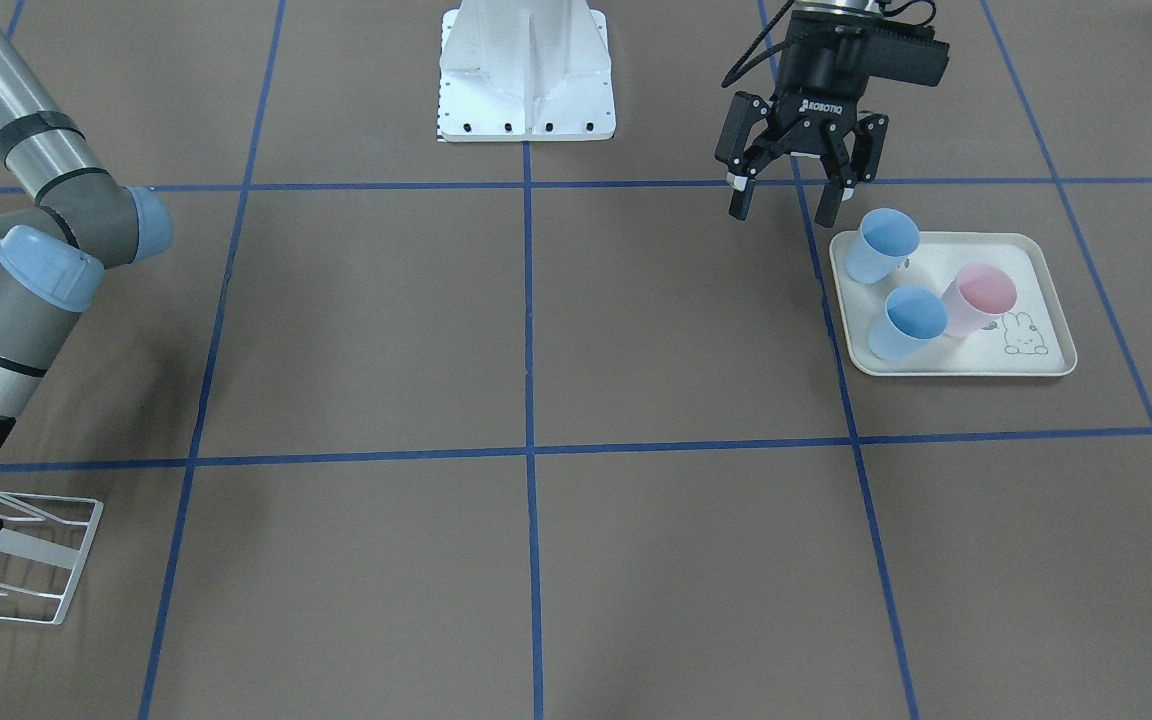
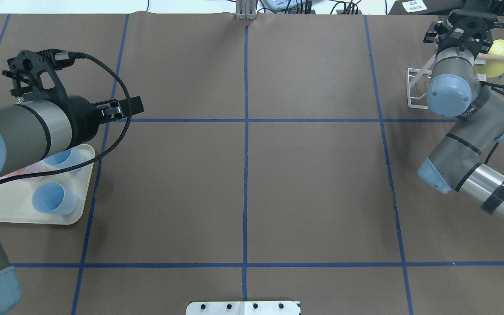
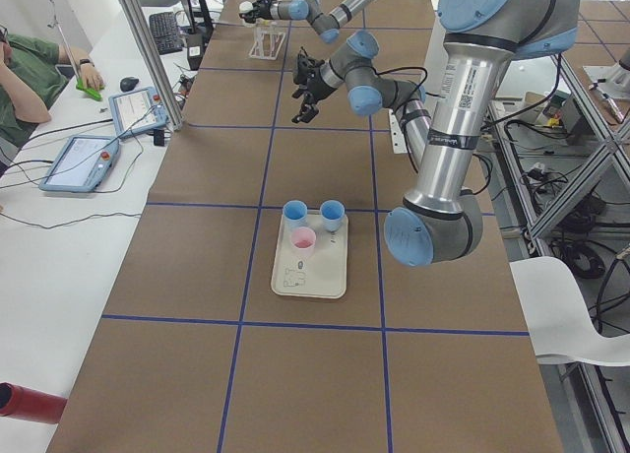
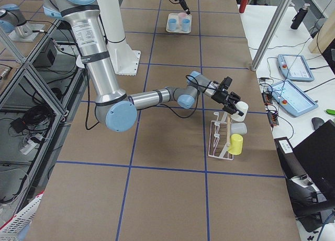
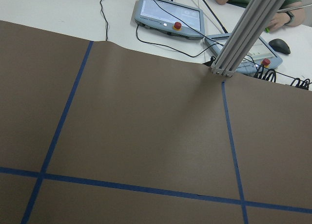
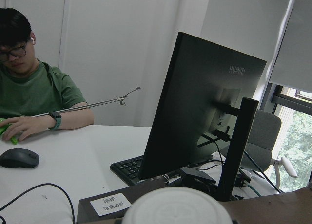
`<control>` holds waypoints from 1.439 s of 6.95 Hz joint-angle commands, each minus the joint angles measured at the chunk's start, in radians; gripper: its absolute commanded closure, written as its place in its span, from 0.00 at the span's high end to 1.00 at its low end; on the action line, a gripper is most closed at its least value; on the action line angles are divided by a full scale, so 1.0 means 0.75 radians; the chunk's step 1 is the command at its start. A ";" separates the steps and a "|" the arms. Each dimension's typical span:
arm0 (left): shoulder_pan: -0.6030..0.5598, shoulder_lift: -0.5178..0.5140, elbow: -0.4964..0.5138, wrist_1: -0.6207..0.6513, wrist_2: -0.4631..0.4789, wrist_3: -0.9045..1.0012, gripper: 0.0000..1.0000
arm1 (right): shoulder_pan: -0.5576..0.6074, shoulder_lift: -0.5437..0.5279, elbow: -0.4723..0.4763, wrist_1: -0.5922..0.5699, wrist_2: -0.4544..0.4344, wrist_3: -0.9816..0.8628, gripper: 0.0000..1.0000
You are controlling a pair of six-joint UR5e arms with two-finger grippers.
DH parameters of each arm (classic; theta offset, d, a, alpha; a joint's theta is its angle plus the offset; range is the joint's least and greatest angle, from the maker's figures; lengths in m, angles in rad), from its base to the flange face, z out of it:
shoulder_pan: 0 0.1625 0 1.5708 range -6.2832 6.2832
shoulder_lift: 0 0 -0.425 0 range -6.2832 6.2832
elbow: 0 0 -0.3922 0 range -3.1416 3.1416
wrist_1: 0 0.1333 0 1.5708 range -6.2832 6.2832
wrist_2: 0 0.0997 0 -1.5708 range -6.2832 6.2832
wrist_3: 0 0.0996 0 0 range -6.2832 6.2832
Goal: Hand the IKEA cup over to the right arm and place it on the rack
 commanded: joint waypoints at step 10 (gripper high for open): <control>0.002 -0.002 0.000 -0.004 -0.002 -0.008 1.00 | -0.013 -0.002 0.082 0.002 0.000 0.018 1.00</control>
